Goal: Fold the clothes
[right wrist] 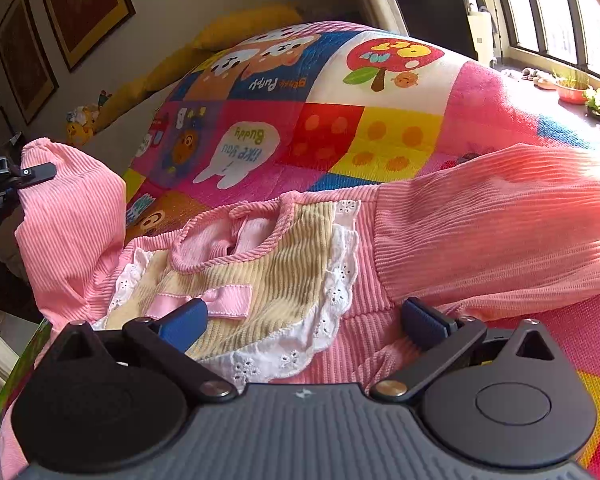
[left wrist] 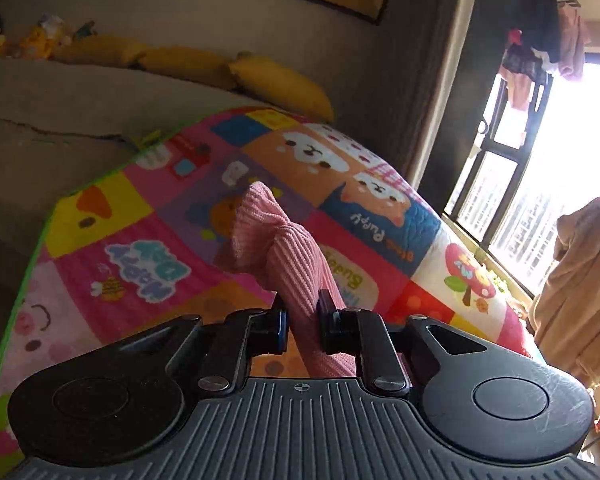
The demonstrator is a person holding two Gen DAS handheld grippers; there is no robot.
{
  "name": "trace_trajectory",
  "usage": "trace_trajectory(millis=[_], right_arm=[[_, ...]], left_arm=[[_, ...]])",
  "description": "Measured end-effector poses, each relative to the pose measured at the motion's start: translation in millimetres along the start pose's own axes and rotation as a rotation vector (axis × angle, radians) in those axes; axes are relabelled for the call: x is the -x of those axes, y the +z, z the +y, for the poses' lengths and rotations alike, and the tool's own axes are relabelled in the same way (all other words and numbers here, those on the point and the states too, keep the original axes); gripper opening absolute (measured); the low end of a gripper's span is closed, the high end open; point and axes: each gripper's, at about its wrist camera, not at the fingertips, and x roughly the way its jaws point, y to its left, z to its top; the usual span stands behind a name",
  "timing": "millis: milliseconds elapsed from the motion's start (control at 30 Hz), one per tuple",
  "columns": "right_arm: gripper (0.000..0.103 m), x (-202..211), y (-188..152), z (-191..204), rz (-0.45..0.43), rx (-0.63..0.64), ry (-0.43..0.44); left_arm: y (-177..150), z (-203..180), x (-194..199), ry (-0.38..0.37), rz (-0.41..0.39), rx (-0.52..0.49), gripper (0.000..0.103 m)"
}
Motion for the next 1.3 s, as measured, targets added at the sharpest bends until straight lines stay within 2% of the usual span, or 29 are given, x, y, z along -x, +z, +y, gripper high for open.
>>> trace_trajectory(millis=[133, 233, 300, 467, 533, 567, 600, 667, 700, 733, 767, 900, 1000, 1067, 1167, 1200, 1233, 1267, 1300], right_arm=[[0.103, 0.2, 0.1, -0.5, -0.002, -0.004, 0.002], [0.103, -0.4, 0.5, -0.2, -0.002, -0.004, 0.001], [0.103, -0.5, 0.7, -0.2, -0.002, -0.004, 0.001], [0.103, 0.5, 0.2, -1.8, -0.005, -0.012, 0.008], [0.103, 0.4, 0.2, -1.7, -0.005, -0.012, 0.008], [0.103, 0.4, 0.1, -1.5, -0.004, -0.011, 0.008], [0.103, 0.4, 0.0, -1.3, -0.004, -0.009, 0.007], [0.103, 0.4, 0.1, -0.5, 0.0, -0.005, 0.006], [0.103, 0.2, 0.2, 0.0, 0.004, 0.0, 0.005], [0.103, -0.1, 0.6, 0.6, 0.01, 0.009, 0.006], [0.103, -0.4, 1.0, 0.6, 0.017, 0.015, 0.01], [0.103, 0.1, 2.4, -1.4, 0.023, 0.01, 0.024], [0.103, 7.7, 6.0, -3.4, 0.018, -0.009, 0.027], [0.103, 23.0, 12.1, 2.2, -0.039, 0.032, -0.002], [0.103, 44.3, 25.9, 17.7, -0.128, 0.147, -0.065], [0.098, 45.3, 32.0, 21.9, -0.128, 0.176, -0.069], [0.093, 42.6, 37.4, 23.6, -0.107, 0.189, -0.052], [0.081, 36.7, 42.2, 24.0, -0.071, 0.192, -0.026], [0.068, 28.8, 45.2, 23.5, -0.036, 0.19, -0.012]], left_arm=[[9.4, 29.2, 17.7, 0.067, -0.039, 0.081, 0.017], [17.1, 32.9, 17.0, 0.052, -0.032, 0.115, 0.015], [21.9, 19.2, 12.5, -0.011, -0.017, 0.1, 0.015], [14.0, -47.6, -6.1, -0.22, 0.042, 0.016, 0.017], [5.5, -69.7, -11.9, -0.315, 0.078, -0.003, 0.039], [1.3, -80.7, -14.8, -0.362, 0.096, -0.013, 0.059], [-2.9, -91.8, -17.8, -0.409, 0.114, -0.023, 0.067], [-11.4, -113.9, -23.6, -0.503, 0.15, -0.043, 0.074], [-15.6, -124.9, -26.5, -0.55, 0.168, -0.053, 0.084], [-19.8, -136.0, -29.4, -0.597, 0.186, -0.063, 0.09], [-23.9, -143.1, -30.0, -0.614, 0.193, -0.088, 0.095], [-39.5, -139.7, -13.3, -0.444, 0.122, -0.314, 0.096], [-72.9, -144.7, -10.5, -0.296, 0.116, -0.577, 0.095], [-102.6, -145.9, -9.8, -0.262, 0.144, -0.739, 0.095], [-130.3, -142.8, -17.1, -0.275, 0.221, -0.805, 0.094], [-134.7, -142.3, -20.9, -0.281, 0.242, -0.798, 0.083], [-138.9, -142.1, -24.8, -0.289, 0.261, -0.792, 0.078], [-142.2, -143.0, -28.9, -0.299, 0.273, -0.791, 0.069], [-144.9, -144.4, -32.5, -0.304, 0.276, -0.792, 0.068]])
